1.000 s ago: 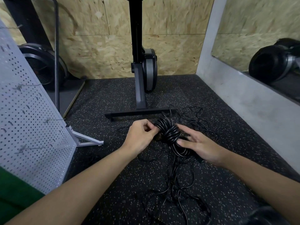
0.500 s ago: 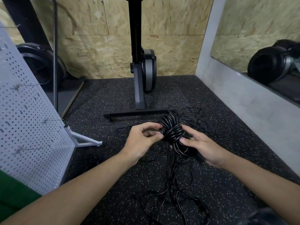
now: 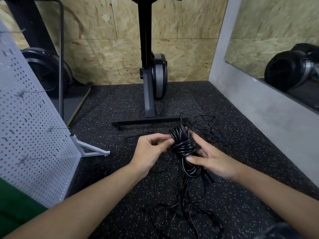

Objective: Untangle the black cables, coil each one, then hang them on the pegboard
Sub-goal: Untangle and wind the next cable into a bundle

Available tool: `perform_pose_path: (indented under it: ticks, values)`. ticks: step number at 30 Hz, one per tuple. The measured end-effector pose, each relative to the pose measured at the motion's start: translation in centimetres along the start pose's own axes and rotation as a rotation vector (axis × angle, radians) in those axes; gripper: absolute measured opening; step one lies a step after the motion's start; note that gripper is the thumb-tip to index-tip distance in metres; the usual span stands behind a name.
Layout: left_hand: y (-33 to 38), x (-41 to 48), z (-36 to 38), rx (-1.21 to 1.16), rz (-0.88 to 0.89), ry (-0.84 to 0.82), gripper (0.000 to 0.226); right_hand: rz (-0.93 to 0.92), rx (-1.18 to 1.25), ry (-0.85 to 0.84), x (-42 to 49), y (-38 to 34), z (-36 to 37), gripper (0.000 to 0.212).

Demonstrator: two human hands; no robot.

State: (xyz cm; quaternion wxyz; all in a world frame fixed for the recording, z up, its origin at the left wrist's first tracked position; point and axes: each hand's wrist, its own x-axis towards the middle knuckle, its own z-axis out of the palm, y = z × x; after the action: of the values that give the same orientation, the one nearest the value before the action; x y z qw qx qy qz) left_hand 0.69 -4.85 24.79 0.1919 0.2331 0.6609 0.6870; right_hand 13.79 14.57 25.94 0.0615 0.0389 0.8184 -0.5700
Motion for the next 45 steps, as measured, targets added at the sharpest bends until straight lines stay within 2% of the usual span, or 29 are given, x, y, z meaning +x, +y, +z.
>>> perform_pose_path:
  ticks: [4,8,17,22,28,31,33,35,38,39,41,43,45]
  values:
    - [-0.3,0.1,0.0,0.036,-0.003,-0.025,0.006,0.045,0.013,-0.018,0.0,0.3,-0.2,0.09]
    - [-0.9,-0.2,0.4,0.071,-0.04,-0.024,0.011,0.058,0.004,-0.05,0.1,0.5,-0.2,0.086]
    - [-0.7,-0.2,0.3,-0.182,-0.302,-0.056,0.017,0.077,0.095,-0.063,-0.1,0.3,0.2,0.096]
    - [0.4,-0.7,0.7,-0.274,-0.296,-0.075,0.017,0.057,0.143,-0.069,0.0,0.0,0.3,0.098]
    - [0.7,-0.5,0.1,-0.099,-0.221,-0.084,0.019,0.062,0.065,-0.115,-0.2,-0.2,0.6,0.083]
    - [0.5,-0.6,0.2,-0.03,-0.236,-0.096,0.018,0.084,0.006,-0.121,-0.3,0.1,0.5,0.083]
    - [0.4,-0.2,-0.1,-0.029,-0.28,-0.145,0.02,0.118,0.013,-0.148,-0.3,0.2,0.3,0.09]
    - [0.5,0.3,-0.9,-0.006,-0.311,-0.264,0.033,0.164,0.05,-0.181,-0.2,0.0,0.3,0.088]
    - [0.5,0.8,-1.6,0.208,-0.197,-0.459,0.057,0.211,0.018,-0.174,-0.1,-0.3,0.4,0.087]
    - [0.5,0.9,-1.6,0.281,-0.129,-0.494,0.058,0.225,-0.02,-0.187,-0.2,-0.3,0.4,0.087]
    - [0.3,0.8,-1.5,0.414,0.009,-0.488,0.05,0.237,-0.084,-0.212,-0.3,-0.3,0.4,0.075]
    - [0.1,0.7,-1.5,0.453,0.065,-0.462,0.045,0.24,-0.124,-0.225,-0.5,-0.6,0.7,0.063]
    - [-0.1,0.6,-1.6,0.43,0.075,-0.451,0.04,0.231,-0.197,-0.2,-0.5,-0.7,1.0,0.075]
